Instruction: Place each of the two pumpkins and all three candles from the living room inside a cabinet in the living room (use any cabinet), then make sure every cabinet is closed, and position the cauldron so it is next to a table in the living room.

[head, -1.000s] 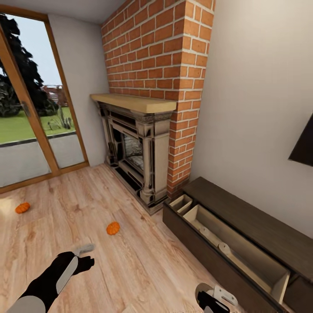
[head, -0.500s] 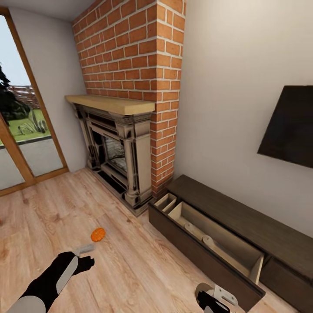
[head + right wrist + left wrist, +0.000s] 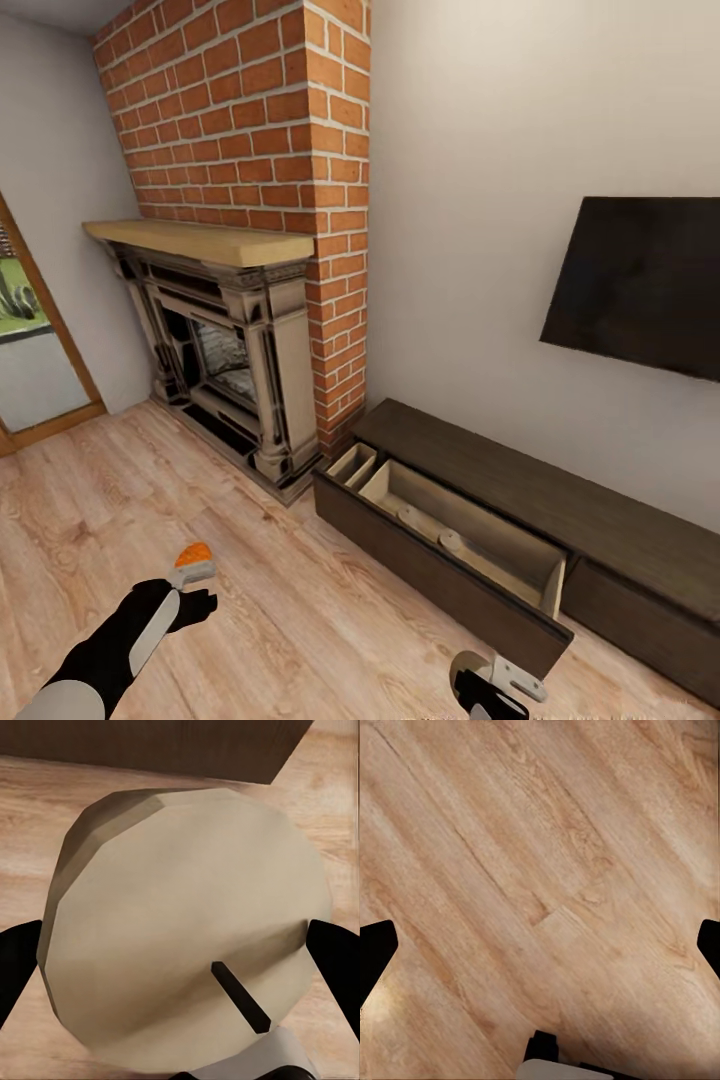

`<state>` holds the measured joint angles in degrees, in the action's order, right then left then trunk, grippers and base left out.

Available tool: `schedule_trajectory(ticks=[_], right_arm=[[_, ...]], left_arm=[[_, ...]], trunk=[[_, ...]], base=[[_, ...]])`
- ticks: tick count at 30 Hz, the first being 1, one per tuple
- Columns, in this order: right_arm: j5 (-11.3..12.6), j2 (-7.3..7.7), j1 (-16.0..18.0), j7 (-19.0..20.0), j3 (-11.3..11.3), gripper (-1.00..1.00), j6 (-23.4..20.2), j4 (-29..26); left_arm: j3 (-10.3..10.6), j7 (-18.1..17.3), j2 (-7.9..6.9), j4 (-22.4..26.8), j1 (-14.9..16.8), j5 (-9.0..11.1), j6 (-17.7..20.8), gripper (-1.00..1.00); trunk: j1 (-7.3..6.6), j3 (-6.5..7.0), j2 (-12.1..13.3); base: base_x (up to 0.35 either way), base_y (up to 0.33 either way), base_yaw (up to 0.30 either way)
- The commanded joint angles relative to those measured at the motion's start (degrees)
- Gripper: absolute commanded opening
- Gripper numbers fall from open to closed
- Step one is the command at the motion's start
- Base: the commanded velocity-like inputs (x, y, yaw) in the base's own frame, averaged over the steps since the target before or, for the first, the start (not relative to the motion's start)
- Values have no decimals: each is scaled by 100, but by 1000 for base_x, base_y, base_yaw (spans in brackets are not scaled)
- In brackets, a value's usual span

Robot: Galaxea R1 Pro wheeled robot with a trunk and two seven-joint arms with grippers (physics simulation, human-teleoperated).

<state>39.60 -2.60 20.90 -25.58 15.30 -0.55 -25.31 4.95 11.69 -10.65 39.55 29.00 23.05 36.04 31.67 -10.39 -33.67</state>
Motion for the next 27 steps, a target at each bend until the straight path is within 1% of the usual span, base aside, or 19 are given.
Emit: schedule_trajectory(ticks=[1, 5, 12, 22, 27], right_arm=[[4, 2, -2, 9, 0, -100, 2, 0], [4, 4, 0, 9, 0, -100, 2, 0], [4, 5, -1, 9, 0, -100, 2, 0], [4, 5, -4, 9, 0, -100, 2, 0], [4, 5, -1, 9, 0, -100, 2, 0]], left_arm=[[0, 0, 1, 0, 0, -1, 0, 100], [4, 0, -1, 0, 0, -1, 0, 100], [6, 0, 1, 0, 0, 3, -1, 100], [6, 0, 1, 0, 0, 5, -2, 100], [6, 0, 1, 0, 0, 2, -2, 100]], trunk=[[0, 0, 0], [0, 0, 0], [0, 0, 0], [0, 0, 0], [0, 0, 0]], base=[[0, 242, -280], [12, 244, -280], [155, 184, -280], [142, 91, -280], [98, 25, -280]])
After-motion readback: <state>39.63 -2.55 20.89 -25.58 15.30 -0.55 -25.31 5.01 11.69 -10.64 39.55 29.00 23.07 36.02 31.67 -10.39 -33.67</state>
